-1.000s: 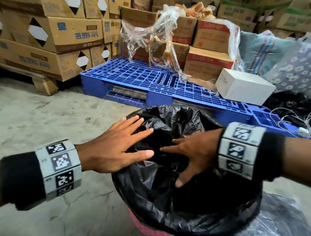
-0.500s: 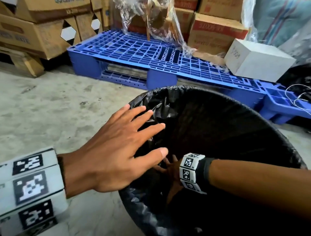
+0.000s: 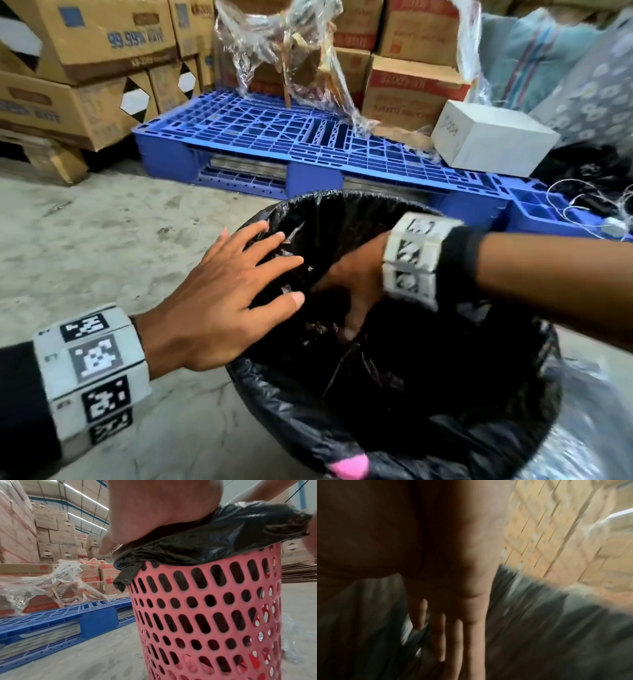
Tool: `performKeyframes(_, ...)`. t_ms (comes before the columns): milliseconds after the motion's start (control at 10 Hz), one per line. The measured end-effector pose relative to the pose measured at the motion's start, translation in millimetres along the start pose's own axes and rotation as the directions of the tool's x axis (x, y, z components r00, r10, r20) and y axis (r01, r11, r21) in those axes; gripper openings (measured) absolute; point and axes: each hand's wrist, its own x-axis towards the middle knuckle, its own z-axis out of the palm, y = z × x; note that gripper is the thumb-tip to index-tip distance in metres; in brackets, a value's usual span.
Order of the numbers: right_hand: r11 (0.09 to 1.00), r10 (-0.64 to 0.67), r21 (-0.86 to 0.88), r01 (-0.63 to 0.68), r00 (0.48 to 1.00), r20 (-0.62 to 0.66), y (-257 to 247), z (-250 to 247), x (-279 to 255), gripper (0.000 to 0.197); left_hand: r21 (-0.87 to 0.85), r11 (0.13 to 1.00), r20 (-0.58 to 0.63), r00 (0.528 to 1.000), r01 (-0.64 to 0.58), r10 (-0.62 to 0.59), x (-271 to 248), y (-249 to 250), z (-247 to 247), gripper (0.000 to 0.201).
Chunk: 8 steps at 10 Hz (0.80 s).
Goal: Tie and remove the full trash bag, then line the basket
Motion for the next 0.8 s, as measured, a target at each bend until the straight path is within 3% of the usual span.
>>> performKeyframes(100, 0.988, 0.122, -0.071, -0.138, 0.973, -0.195, 23, -12, -63, 0.087, -0.065, 0.998, -0.018, 1.0, -0.002, 0.001, -1, -1, 3, 0.079)
performKeyframes(200, 0.944, 0.308, -0.031, -0.327, 0.913, -0.267, 57, 21, -127, 0.097, -0.083, 0.997, -0.034, 0.999, 0.006, -0.009, -4, 5, 5, 0.088)
performKeyframes(300, 0.896, 0.443, 0.156, -0.415, 0.817, -0.369, 84, 81, -160, 0.101, -0.054, 0.999, -0.046, 0.999, 0.004, -0.007, -11, 18, 10, 0.092)
performKeyframes(400, 0.861, 0.42, 0.475, -0.179, 0.777, -0.469, 94, 120, -173, 0.088, -0.04, 0.999, -0.045, 0.999, 0.015, -0.017, -14, 31, 14, 0.092)
performKeyframes(500, 0.834, 0.419, 0.547, -0.07, 0.726, -0.545, 100, 140, -173, 0.081, -0.02, 1.0, -0.058, 0.998, 0.011, -0.013, -11, 40, 15, 0.089)
performKeyframes(700, 0.795, 0.411, 0.604, 0.061, 0.679, -0.609, 103, 152, -166, 0.068, -0.057, 0.996, -0.011, 0.998, 0.068, -0.069, -9, 32, 12, 0.092)
performKeyframes(800, 0.753, 0.43, 0.642, 0.141, 0.634, -0.643, 97, 158, -168, 0.071, -0.134, 0.987, -0.026, 0.995, 0.089, -0.094, -12, 31, 11, 0.08)
